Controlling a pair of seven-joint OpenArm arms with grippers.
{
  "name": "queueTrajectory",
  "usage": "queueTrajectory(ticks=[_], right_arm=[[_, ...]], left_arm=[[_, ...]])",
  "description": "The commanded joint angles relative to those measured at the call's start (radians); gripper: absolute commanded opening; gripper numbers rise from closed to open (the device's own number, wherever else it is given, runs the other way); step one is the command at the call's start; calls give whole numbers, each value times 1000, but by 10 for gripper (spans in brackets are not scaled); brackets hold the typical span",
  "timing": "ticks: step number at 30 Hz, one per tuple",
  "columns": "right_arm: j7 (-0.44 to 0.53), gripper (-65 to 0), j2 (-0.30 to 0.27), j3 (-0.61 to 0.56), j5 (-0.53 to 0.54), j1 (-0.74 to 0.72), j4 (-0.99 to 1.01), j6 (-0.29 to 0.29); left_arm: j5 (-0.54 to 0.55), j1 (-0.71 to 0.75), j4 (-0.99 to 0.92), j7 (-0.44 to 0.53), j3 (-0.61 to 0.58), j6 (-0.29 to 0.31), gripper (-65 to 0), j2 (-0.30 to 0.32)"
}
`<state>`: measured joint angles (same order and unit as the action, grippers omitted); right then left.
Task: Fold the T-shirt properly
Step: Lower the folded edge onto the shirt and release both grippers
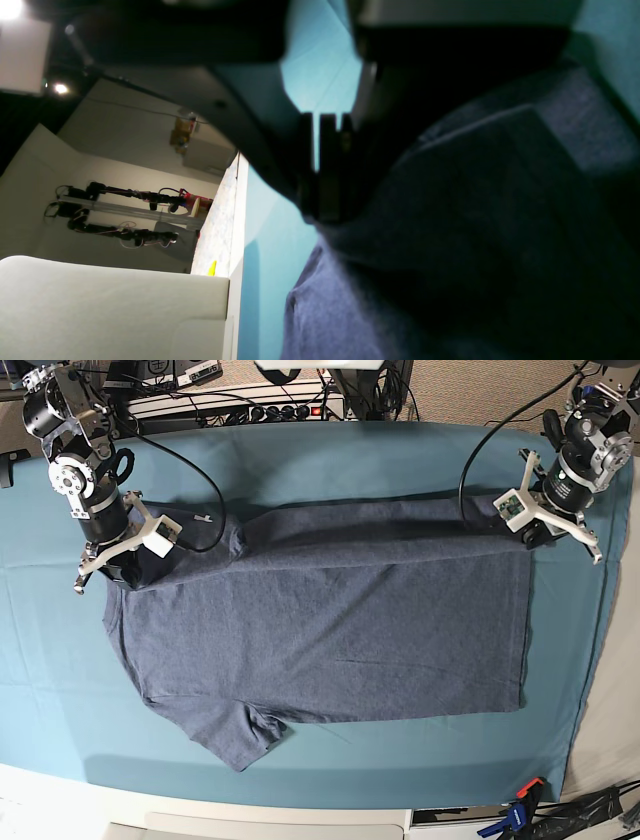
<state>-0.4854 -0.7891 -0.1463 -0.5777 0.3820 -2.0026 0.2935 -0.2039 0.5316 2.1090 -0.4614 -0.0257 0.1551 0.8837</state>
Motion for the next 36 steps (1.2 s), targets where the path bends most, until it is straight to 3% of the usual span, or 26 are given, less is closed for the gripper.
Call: queueTrajectory(ticks=[1, 12, 24, 36], right_arm=[[0, -650, -17, 10, -13, -11, -11, -16], [-31, -650, -14, 5, -14, -8, 5, 5], [42, -650, 33, -18, -51, -14, 56, 2], [78, -650, 37, -18, -69, -28, 159, -7]], left_arm=[[-5, -6, 10, 16, 8, -10, -650, 17], [-4, -6, 3, 14, 8, 4, -650, 17], [30, -66, -55, 33, 4, 57, -650, 17], [-11, -241, -171, 30, -217, 53, -650, 17]])
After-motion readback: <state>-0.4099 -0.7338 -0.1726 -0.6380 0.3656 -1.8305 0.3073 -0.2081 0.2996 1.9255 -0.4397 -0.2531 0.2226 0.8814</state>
